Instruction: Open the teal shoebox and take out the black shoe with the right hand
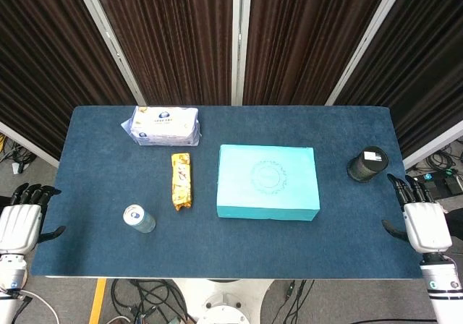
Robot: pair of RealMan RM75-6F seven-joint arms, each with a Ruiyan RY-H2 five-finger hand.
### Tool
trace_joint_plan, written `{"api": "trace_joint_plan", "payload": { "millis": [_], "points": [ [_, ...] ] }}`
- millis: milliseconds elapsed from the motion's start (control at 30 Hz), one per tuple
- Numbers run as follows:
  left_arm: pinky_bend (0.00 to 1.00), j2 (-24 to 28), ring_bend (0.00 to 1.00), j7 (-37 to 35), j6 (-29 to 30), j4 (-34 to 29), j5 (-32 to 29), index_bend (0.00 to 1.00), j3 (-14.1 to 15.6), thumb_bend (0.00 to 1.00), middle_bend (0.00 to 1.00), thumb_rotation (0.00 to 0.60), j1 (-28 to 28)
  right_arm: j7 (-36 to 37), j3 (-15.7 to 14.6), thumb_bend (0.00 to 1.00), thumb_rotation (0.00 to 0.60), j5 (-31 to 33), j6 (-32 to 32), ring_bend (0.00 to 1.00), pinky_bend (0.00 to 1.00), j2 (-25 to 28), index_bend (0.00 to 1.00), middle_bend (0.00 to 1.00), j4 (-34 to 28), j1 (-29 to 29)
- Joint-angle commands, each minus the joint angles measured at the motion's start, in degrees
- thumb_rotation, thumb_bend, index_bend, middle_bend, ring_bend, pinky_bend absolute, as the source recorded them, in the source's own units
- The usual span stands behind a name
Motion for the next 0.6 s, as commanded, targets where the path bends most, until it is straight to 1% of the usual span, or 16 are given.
{"api": "trace_joint_plan", "payload": {
  "millis": [33,233,333,467,600],
  "points": [
    [0.11,-0.7,0.14,0.3,0.3,0.6,-0.2,0.26,0.0,0.00,0.22,0.600,0.1,0.1,0.2,0.09,0.600,0.0,-0.1,0.05,0.13,0.0,0.01,0.15,0.1,0.3],
    [0.11,-0.6,0.14,0.7,-0.1,0.1,-0.5,0.26,0.4,0.00,0.22,0.600,0.3,1.0,0.2,0.09,0.600,-0.5,-0.8,0.05,0.13,0.3,0.01,0.15,0.6,1.0],
    [0.11,-0.6,0.14,0.5,0.6,-0.1,0.0,0.26,0.4,0.00,0.22,0.600,0.5,1.4,0.2,0.09,0.600,-1.1,-2.6,0.05,0.13,0.5,0.01,0.15,1.7,2.4],
    [0.11,-0.7,0.14,0.3,0.8,-0.3,0.5,0.26,0.5,0.00,0.22,0.600,0.5,3.9,1.3,0.09,0.600,-0.7,-8.0,0.05,0.13,-1.0,0.01,0.16,6.2,6.6],
    [0.11,-0.4,0.14,0.3,0.7,-0.8,0.6,0.26,0.8,0.00,0.22,0.600,0.7,3.2,2.3,0.09,0.600,-1.0,-13.1,0.05,0.13,-4.2,0.01,0.15,12.7,11.5]
  ]
}}
